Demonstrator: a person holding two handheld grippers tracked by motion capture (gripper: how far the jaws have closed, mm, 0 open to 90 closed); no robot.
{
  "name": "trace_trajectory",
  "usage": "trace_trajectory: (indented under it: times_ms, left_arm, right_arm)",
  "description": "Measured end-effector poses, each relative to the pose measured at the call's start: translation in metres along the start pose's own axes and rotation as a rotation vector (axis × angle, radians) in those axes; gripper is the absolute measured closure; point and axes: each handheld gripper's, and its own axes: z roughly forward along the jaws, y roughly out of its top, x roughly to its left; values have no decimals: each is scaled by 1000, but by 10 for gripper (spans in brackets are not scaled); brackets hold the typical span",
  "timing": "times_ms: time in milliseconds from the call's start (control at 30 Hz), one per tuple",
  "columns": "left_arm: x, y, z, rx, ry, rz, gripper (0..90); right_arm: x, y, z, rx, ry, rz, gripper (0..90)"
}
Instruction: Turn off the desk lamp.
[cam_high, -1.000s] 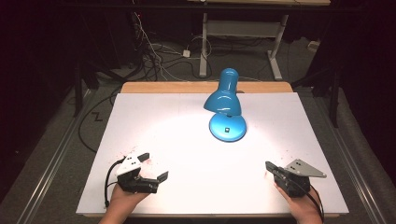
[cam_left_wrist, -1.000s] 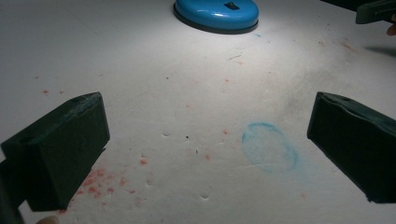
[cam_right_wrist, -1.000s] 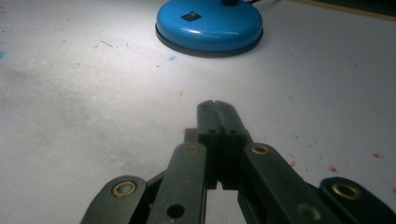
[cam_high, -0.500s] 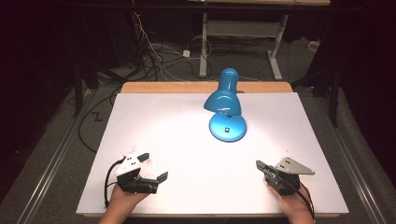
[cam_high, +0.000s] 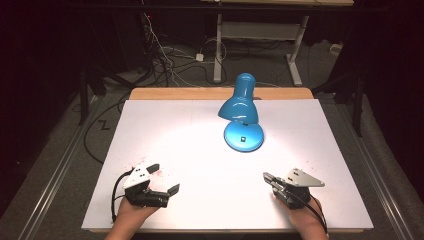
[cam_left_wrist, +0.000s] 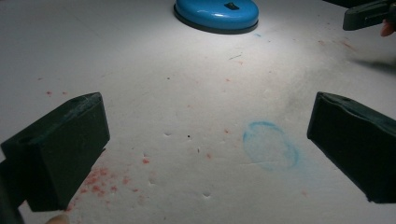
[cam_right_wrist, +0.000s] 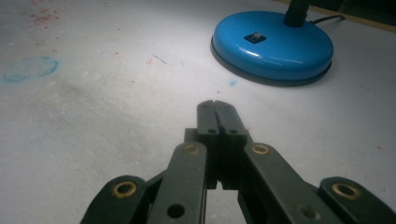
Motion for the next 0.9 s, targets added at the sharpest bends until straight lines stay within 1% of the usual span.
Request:
trace_trajectory:
  times_ms: [200,267,333,367,400,467,500,700,867,900]
  left_arm:
    - [0,0,0,2,-2,-2,0]
    - [0,0,0,1,-1,-3,0]
    - [-1,0,0,-7,12,13,0]
    - [-1,0,0,-9,12,12,0]
    - [-1,0,0,-8,15,10,0]
    - [0,0,0,-1,25,15,0]
    - [-1,-1,0,1,28,17,0]
    - [1,1,-1,12,7,-11,0]
    - [1,3,-2,25,-1,-5,0]
    - [1,4,-2,27,-1,-3,0]
  right_arm:
    - [-1,7,5,-3,19,4,900]
    - [-2,14,7,-26,22,23,900]
    - [-2,19,9,-33,14,21,900]
    - [-2,19,9,-33,14,21,900]
    - [-3,24,11,-38,13,18,900]
    - [-3,26,11,-40,12,14,900]
    - [-5,29,13,-42,14,19,900]
    - [-8,33,21,-35,23,27,900]
    - [-13,36,32,-33,26,39,900]
    - [-13,36,32,-33,26,39,900]
